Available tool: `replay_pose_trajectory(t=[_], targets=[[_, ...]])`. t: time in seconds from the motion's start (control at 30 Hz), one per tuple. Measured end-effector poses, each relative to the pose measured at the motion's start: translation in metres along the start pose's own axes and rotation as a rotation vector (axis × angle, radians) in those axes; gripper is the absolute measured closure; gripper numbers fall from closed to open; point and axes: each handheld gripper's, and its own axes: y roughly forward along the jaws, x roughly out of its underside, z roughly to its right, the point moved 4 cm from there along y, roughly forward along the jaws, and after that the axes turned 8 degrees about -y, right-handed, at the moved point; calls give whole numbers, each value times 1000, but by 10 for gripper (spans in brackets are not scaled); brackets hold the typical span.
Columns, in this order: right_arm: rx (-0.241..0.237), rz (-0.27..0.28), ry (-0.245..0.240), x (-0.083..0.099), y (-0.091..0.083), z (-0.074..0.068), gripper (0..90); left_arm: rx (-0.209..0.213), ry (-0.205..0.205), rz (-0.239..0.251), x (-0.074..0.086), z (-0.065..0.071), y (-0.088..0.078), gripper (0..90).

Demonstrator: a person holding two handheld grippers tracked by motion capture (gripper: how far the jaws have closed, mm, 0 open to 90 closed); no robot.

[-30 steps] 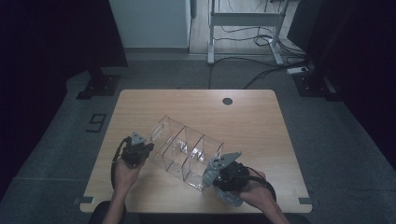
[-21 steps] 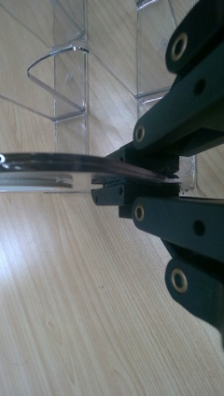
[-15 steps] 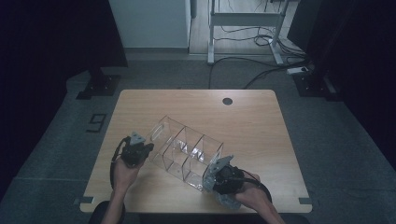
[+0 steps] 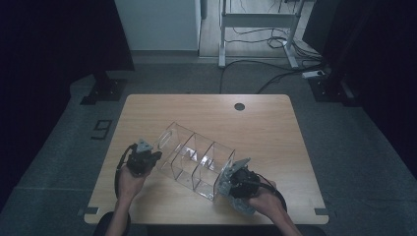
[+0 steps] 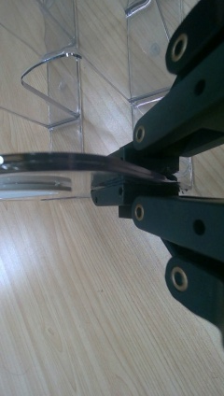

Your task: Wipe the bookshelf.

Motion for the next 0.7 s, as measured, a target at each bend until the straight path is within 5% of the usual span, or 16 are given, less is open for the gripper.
replay_pose_trajectory(t=[0.7], targets=[[81,10,138,5,2,50,643,-1,0,0,0,0,0,872]])
